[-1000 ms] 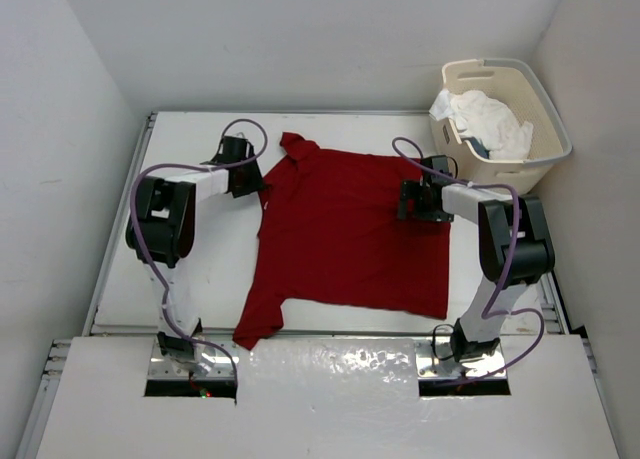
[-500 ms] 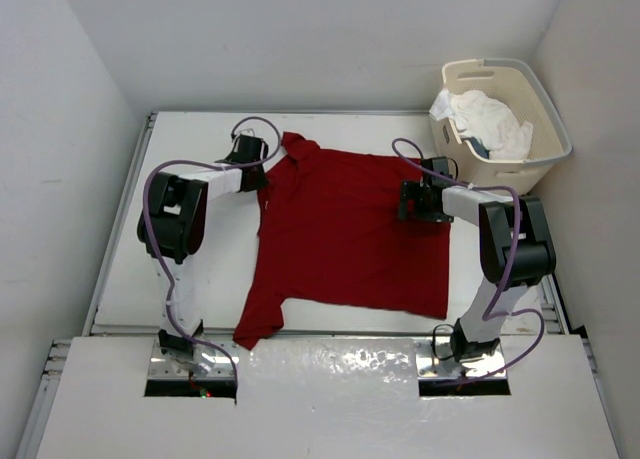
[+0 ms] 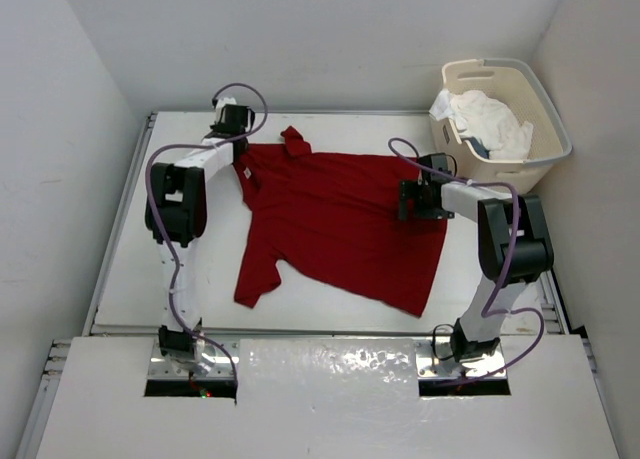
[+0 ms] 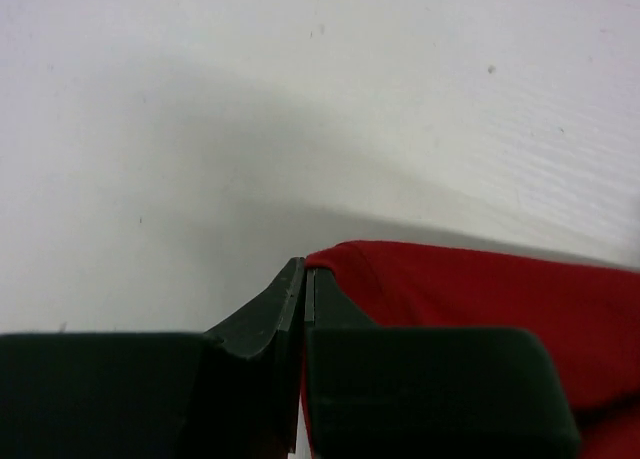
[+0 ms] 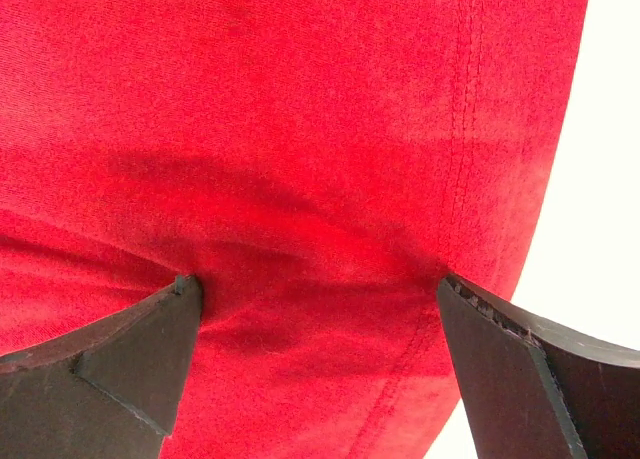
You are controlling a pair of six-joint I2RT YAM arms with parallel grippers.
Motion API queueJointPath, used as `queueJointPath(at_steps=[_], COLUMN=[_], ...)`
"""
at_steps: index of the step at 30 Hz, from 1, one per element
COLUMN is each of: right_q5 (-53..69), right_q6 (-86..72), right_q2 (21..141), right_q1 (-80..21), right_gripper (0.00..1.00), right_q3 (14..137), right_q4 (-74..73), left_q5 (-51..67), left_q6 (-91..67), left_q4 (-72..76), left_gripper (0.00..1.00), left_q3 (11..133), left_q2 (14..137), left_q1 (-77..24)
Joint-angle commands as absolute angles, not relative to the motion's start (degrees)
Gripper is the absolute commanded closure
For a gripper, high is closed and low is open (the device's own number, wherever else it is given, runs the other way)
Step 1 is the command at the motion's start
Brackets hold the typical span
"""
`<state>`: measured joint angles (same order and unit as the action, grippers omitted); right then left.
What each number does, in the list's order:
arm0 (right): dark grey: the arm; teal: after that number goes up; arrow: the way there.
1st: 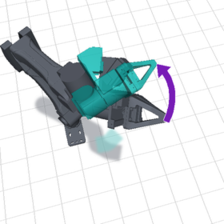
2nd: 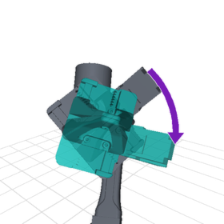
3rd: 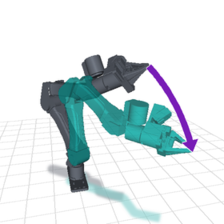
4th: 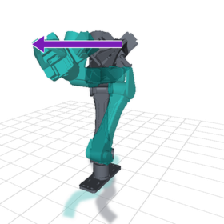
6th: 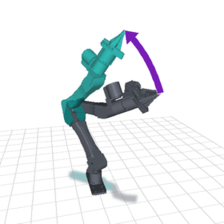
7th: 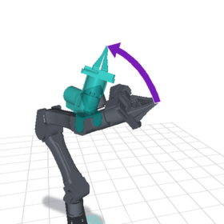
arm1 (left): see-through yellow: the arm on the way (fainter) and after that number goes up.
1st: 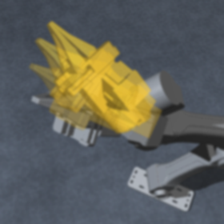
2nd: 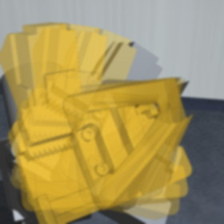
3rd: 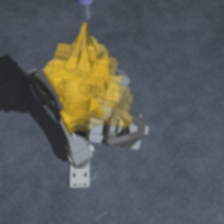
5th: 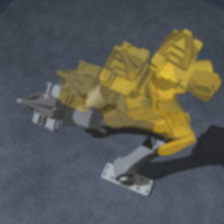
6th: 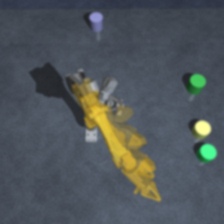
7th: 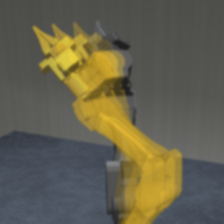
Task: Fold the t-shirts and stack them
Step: Flatten out the tshirt
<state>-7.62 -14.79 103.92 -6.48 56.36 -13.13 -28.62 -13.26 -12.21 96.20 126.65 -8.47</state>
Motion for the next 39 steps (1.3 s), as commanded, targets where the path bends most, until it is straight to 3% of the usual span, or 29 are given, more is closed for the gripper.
queueJointPath(at_steps=[1, 3, 5, 8, 9, 11, 12, 17, 21, 24, 29, 34, 39], right_q5=[-13.8, -12.23, -9.5, -7.03, -7.38, -9.57, -10.62, -11.08, -8.61, -9.05, -10.02, -9.49, -10.28], right_q6=[-10.2, -8.01, -6.08, -4.05, -3.52, -3.95, -4.56, -16.22, -22.32, -22.41, -23.64, -25.66, -27.07], right_q2=[108.45, 108.81, 107.85, 105.39, 104.25, 102.49, 101.35, 87.94, 74.91, 66.2, 58.54, 53.97, 53.0], right_q1=[-6.06, -6.15, -6.5, -9.04, -10.01, -12.99, -13.88, -16.26, -17.22, -17.93, -17.93, -17.84, -17.93], right_gripper=[0.03, 0.03, 0.03, 0.01, 0.01, 0.01, 0.01, 0.01, 0.01, 0.01, 0.01, 0.01, 0.01], right_q3=[57.83, 59.58, 61.08, 63.54, 65.63, 66.53, 66.45, 55.66, 40.83, 35.35, 31.56, 28.48, 26.46], right_q4=[-21.09, -20.83, -20.74, -20.91, -21.79, -24.16, -24.69, -25.75, -25.92, -29.51, -38.49, -40.43, -40.96], left_q5=[-31.47, -28.58, -24.81, -21.8, -21.71, -21.53, -21.27, -18.9, -19.85, -15.49, -14.14, -18.36, -17.75], left_q6=[-7.74, -8.0, -8.61, -8.78, -9.57, -12.9, -14.57, -27.48, -34.25, -37.43, -44.63, -49.12, -47.37], left_q4=[-13.17, -15.37, -16.79, -17.31, -20.36, -25.89, -27.41, -27.7, -28.12, -29.0, -27.76, -33.13, -28.58], left_gripper=[1.0, 0.64, 0.38, 0.31, 0.18, 0.03, 0.01, 0.0, 0.0, 0.01, 0.05, 0.17, 0.27], left_q3=[103.17, 107.57, 109.33, 111.17, 112.83, 112.68, 111.54, 83.11, 59.3, 48.57, 42.98, 41.22, 41.84], left_q2=[130.6, 131.48, 130.09, 127.28, 126.66, 122.8, 120.87, 96.93, 78.45, 73.23, 70.83, 72.33, 75.22], left_q1=[-8.0, -8.0, -8.0, -8.0, -8.0, -8.0, -8.0, -9.92, -21.31, -29.69, -44.62, -46.58, -46.67])
